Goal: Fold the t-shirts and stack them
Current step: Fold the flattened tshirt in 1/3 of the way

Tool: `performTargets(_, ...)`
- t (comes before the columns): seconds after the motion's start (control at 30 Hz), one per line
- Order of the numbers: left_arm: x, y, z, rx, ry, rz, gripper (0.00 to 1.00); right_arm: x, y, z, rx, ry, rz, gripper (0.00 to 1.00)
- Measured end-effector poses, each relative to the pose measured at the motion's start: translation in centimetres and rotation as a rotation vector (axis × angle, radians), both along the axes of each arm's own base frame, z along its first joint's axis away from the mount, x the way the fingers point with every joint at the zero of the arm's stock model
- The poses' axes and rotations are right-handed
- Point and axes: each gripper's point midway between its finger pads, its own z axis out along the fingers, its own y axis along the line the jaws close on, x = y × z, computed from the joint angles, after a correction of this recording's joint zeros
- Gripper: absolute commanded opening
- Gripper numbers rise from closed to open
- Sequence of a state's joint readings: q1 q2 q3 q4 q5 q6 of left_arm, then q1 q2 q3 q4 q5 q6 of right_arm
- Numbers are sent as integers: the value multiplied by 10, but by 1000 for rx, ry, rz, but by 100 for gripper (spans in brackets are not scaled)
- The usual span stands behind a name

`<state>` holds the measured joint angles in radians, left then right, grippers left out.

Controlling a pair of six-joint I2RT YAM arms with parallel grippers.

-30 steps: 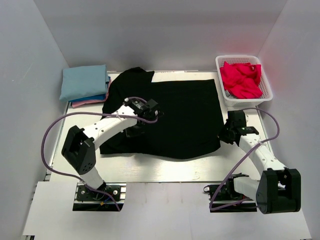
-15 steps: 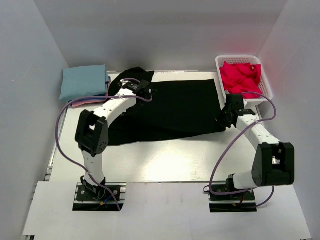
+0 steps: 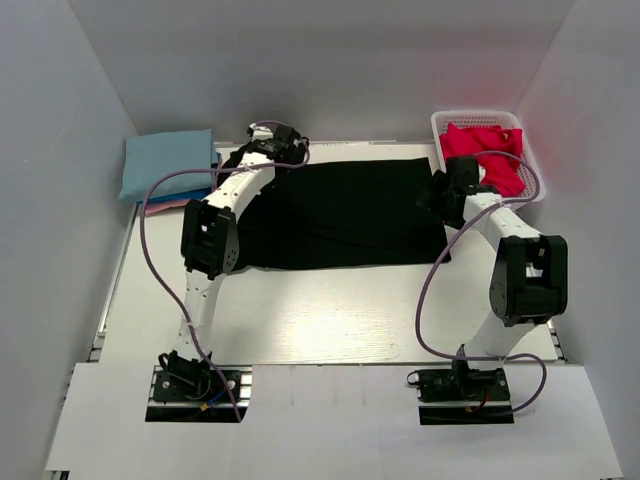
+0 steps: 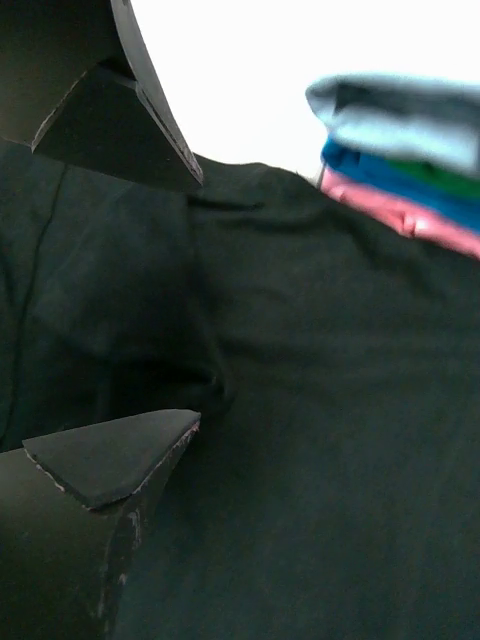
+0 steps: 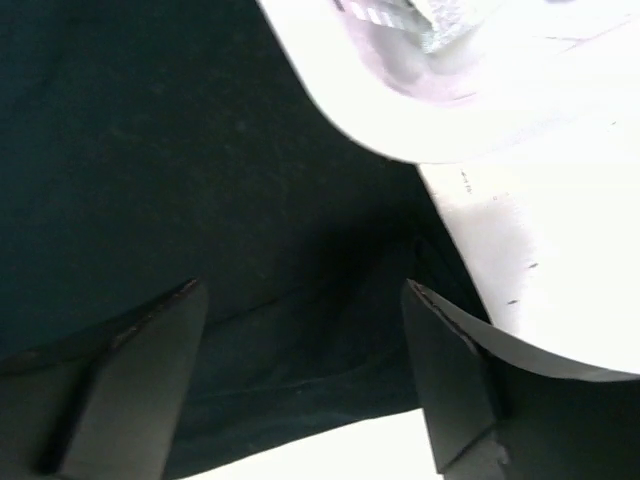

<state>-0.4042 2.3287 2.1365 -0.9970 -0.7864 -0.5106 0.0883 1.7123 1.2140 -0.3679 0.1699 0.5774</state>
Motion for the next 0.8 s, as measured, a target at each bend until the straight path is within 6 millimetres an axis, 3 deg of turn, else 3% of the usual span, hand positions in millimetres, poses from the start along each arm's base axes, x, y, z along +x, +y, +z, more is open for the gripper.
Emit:
performTargets(0.17,-15,25,7,-5,15,47,100,-11,5,12,-2,-37,59,90)
performTargets(0.3,-61,36,16,-54,39,79,100,-33,14,24,4,-81,116,90)
performTargets(0.4,-109,41,13,-114,48,103,100,-51,25,16,18,-76,178,90)
performTargets(0.5,-154,42,-7,-196,68,116,100,-63,39,-4,50,-27,234,90)
performTargets(0.6,-187,41,-42,-260,120,120,100,-67,52,-22,80,14,276,90)
performTargets(0.7,-204,40,-71,-286,165,118,100,-64,61,-34,100,27,301,90)
performTargets(0.8,-197,37,-77,-309,143,114,100,-57,69,-47,115,35,319,90)
